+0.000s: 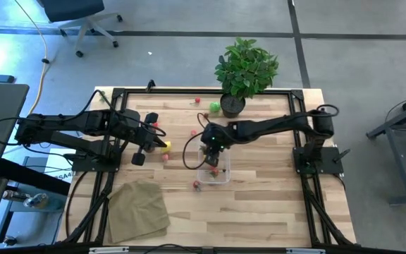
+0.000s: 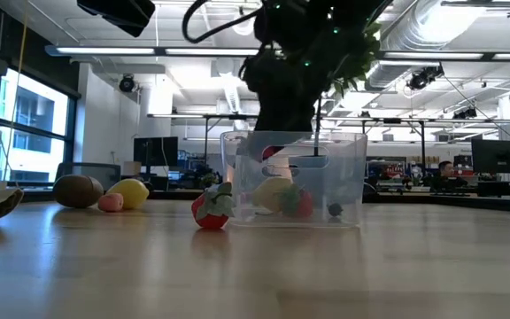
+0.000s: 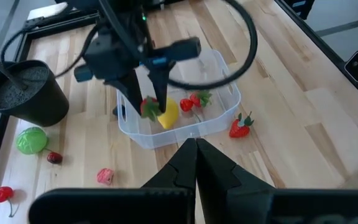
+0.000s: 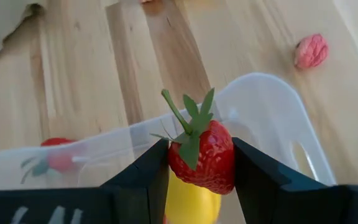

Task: Pick and placing Produce into tupperware
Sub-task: Put the red strawberry into the transparent container

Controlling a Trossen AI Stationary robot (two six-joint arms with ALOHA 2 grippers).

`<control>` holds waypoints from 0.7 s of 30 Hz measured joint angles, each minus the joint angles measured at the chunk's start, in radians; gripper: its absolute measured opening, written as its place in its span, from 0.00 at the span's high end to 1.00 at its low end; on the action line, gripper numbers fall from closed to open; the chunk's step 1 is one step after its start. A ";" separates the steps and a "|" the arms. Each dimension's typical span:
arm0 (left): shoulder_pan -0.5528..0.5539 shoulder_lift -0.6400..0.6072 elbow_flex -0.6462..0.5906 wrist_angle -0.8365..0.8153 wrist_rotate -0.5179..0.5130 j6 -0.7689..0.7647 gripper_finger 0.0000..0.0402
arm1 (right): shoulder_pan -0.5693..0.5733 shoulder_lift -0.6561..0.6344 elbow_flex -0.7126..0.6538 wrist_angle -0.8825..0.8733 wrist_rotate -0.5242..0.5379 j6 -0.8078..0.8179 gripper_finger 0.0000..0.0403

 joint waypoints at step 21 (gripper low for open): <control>0.000 0.000 0.000 0.000 0.000 0.000 1.00 | 0.000 0.023 0.005 -0.039 0.026 0.105 0.66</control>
